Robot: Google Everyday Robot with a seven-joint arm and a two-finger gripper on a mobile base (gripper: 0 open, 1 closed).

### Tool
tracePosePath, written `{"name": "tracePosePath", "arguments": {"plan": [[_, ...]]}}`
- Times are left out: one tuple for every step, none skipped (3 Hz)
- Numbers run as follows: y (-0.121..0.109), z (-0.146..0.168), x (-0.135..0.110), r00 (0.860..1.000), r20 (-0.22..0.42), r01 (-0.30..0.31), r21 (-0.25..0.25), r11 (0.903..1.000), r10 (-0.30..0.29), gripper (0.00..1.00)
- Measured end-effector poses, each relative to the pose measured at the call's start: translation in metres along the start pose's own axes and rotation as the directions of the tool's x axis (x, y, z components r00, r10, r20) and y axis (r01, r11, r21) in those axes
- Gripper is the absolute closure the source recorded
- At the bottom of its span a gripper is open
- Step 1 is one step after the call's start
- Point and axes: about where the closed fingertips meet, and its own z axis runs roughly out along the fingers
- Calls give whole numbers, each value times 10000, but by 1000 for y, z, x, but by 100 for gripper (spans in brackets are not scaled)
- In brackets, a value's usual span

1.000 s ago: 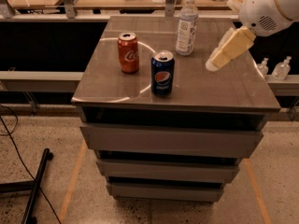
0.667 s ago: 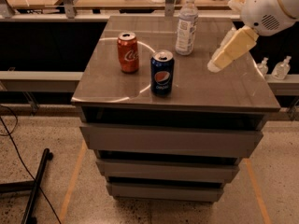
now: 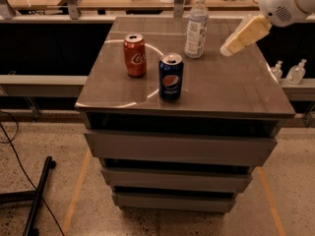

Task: Knock blue plastic bottle over

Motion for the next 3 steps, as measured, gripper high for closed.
{"name": "tracePosePath", "arguments": {"plan": [[-51,7,-2,9950,937,-442,1141,9925,336,0],[-84,23,-3,9774,1971,-1056,1412,9843,766,0],[-103,52,7,9324,3066,-2356,1137,9652,1915,0]]}}
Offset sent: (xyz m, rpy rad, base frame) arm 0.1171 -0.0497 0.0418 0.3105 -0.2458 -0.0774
